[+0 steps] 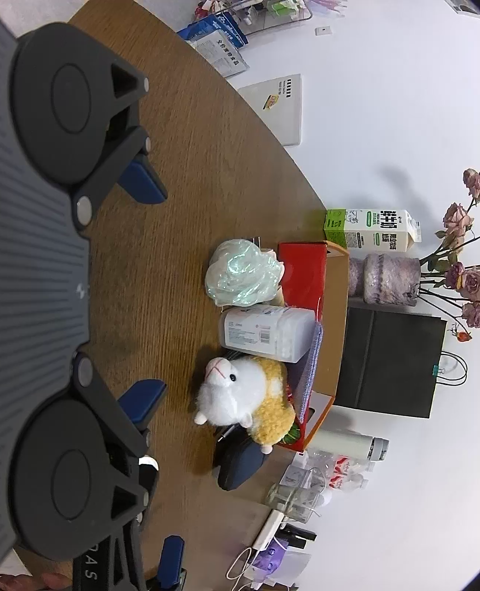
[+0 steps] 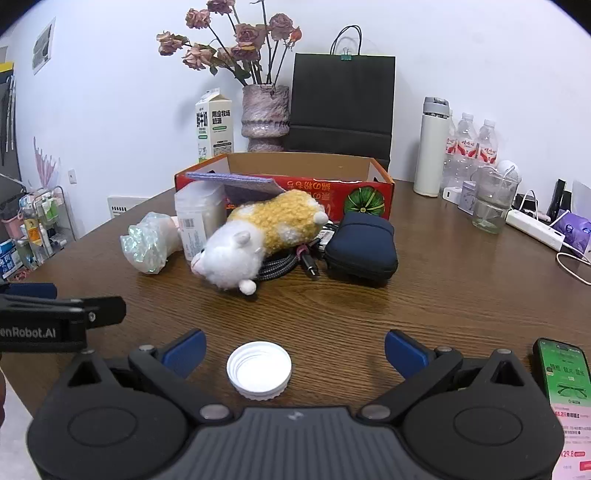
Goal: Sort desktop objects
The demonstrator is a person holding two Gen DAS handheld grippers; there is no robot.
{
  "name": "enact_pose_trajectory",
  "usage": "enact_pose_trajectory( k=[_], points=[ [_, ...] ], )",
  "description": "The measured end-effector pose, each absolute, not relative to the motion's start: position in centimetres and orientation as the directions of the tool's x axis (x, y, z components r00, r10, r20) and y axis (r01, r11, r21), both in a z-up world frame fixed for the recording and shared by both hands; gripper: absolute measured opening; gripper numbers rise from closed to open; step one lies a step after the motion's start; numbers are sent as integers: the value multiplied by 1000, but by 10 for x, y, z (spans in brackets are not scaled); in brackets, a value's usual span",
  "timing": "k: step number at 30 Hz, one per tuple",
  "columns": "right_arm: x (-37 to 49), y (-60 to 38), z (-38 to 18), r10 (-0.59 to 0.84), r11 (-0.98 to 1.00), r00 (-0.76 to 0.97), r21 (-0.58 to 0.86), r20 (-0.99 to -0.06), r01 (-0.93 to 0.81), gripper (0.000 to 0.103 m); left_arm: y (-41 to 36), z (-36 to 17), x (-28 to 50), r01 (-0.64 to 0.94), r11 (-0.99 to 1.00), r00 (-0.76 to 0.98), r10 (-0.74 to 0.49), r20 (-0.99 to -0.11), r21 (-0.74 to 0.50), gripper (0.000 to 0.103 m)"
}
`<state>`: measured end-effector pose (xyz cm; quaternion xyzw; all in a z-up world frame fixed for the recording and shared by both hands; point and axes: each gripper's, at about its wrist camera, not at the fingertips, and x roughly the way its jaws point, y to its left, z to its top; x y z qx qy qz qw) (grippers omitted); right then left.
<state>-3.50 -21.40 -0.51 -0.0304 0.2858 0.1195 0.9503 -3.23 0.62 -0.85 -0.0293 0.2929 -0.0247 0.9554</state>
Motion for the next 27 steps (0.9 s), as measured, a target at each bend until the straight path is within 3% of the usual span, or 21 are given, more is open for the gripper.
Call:
enact_pose_trajectory(
  k=[27],
  points=[
    [-37,-219,-3,199,975,829,20,-522,-222,103,12,-9,-30,14,994,831,-70,-552,-106,103]
  ],
)
